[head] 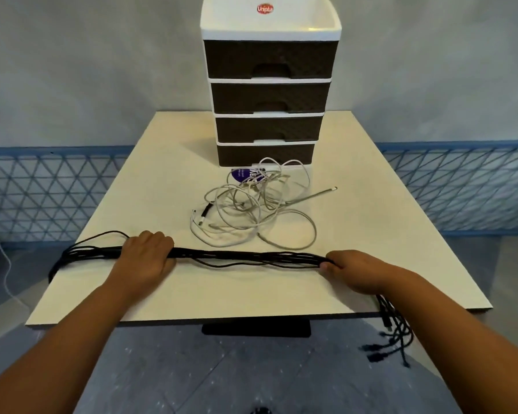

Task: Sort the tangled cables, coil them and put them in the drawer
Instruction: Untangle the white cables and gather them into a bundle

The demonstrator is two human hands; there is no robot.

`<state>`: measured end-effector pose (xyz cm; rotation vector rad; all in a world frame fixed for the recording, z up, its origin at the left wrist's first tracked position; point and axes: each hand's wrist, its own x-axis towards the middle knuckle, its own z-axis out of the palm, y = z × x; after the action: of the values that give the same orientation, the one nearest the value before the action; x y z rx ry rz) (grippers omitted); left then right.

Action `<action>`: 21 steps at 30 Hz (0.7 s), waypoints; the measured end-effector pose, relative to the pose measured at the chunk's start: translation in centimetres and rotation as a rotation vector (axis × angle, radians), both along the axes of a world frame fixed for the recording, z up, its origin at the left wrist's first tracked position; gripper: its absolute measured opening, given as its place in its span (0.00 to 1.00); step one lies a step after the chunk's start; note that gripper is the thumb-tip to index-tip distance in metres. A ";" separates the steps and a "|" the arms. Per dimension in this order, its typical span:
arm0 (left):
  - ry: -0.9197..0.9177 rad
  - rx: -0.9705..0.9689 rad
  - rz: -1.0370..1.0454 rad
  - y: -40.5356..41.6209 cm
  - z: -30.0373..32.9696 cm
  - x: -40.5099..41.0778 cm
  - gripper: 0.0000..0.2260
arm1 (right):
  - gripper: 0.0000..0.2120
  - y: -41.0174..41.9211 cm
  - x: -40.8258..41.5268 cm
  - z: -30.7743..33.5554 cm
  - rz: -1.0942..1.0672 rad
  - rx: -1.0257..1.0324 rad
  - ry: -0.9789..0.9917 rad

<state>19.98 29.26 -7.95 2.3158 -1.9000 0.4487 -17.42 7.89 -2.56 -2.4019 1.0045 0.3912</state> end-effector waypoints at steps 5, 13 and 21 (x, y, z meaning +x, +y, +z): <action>0.103 0.186 0.061 0.6 1.5 0.4 0.28 | 0.14 -0.4 -0.1 -1.0 -0.008 -0.019 -0.025; 0.293 0.027 -0.297 -6.1 6.1 -14.0 0.30 | 0.15 0.1 -0.3 -1.0 0.012 -0.066 -0.039; 0.306 0.184 -0.311 -12.9 1.5 -22.2 0.19 | 0.17 -0.2 -0.6 -1.6 0.102 -0.142 -0.102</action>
<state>-2.25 16.37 -6.40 1.9861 -2.1583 -0.1112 -17.98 7.70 -4.19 -2.5796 0.8941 0.2366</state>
